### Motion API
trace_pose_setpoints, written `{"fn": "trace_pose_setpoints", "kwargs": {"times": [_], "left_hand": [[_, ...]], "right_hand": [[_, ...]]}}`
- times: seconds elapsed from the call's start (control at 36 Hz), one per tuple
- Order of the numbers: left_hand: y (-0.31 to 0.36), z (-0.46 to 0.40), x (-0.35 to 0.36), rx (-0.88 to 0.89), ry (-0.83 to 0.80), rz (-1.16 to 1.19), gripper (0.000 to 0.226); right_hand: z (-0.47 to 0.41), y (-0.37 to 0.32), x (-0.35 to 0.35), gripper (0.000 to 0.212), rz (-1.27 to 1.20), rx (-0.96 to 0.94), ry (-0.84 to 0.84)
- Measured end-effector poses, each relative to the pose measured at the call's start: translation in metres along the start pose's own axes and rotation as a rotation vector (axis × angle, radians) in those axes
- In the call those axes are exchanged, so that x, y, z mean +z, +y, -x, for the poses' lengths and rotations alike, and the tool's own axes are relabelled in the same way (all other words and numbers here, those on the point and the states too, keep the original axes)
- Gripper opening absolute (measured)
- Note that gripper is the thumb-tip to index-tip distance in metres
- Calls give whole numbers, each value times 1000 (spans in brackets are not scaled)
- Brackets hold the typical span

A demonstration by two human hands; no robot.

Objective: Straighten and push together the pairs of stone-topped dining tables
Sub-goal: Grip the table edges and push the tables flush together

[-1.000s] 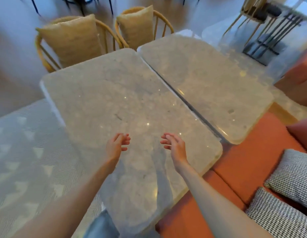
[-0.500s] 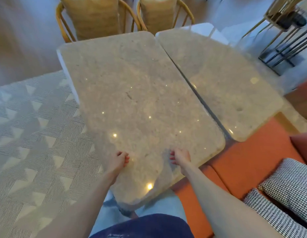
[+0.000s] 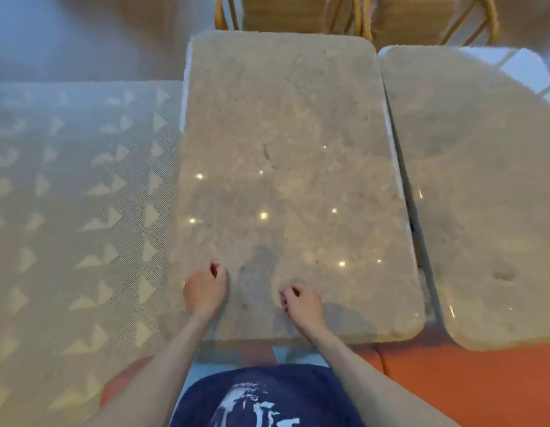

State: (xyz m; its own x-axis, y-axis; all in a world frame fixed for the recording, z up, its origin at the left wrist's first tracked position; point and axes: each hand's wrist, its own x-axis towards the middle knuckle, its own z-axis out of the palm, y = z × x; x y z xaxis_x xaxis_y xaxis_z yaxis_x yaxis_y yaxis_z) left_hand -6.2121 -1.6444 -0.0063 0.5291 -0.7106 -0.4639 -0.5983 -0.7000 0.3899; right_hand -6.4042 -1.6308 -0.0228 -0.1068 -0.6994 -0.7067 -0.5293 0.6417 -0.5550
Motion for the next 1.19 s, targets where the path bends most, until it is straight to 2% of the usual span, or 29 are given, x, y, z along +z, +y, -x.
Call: {"fn": "trace_pose_setpoints", "kwargs": {"times": [0.08,0.17,0.28,0.36,0.42,0.47,0.53,0.58,0.64,0.69,0.78,0.86,1.19], "left_hand": [[-3,33,22,-21,42,0,19],[-4,59,44,-19,44,0,16],[-9,93,68,-22,-43,10,15],[-6,127,87,-60,-109,144,16],[-1,151,101,-168,-143,271,23],[6,166,112,-378,-192,508,31],[9,170,120,-671,-238,819,39],[9,171,124,-812,-286,1060,40],[10,165,123,-803,-312,1288,31],[8,153,116,-793,-307,1500,28],[-2,129,106,-841,-275,1692,45],[-13,122,105,-885,-299,1724,58],[-22,130,111,-761,-381,1741,61]], "right_hand": [[8,14,-12,35,-48,109,-93],[14,31,-18,36,-69,167,-94],[27,53,-23,39,-209,210,-50],[38,70,-29,47,-347,367,-88],[44,86,-36,53,-431,490,-123],[49,101,-40,55,-558,548,-149],[48,111,-44,46,-790,555,-168],[43,113,-48,42,-1087,538,-180],[36,108,-53,44,-1297,530,-145],[34,106,-54,44,-1395,522,-106],[37,108,-51,51,-1483,501,-96],[37,113,-56,51,-1517,497,-127],[37,122,-66,53,-1477,444,-264]]}}
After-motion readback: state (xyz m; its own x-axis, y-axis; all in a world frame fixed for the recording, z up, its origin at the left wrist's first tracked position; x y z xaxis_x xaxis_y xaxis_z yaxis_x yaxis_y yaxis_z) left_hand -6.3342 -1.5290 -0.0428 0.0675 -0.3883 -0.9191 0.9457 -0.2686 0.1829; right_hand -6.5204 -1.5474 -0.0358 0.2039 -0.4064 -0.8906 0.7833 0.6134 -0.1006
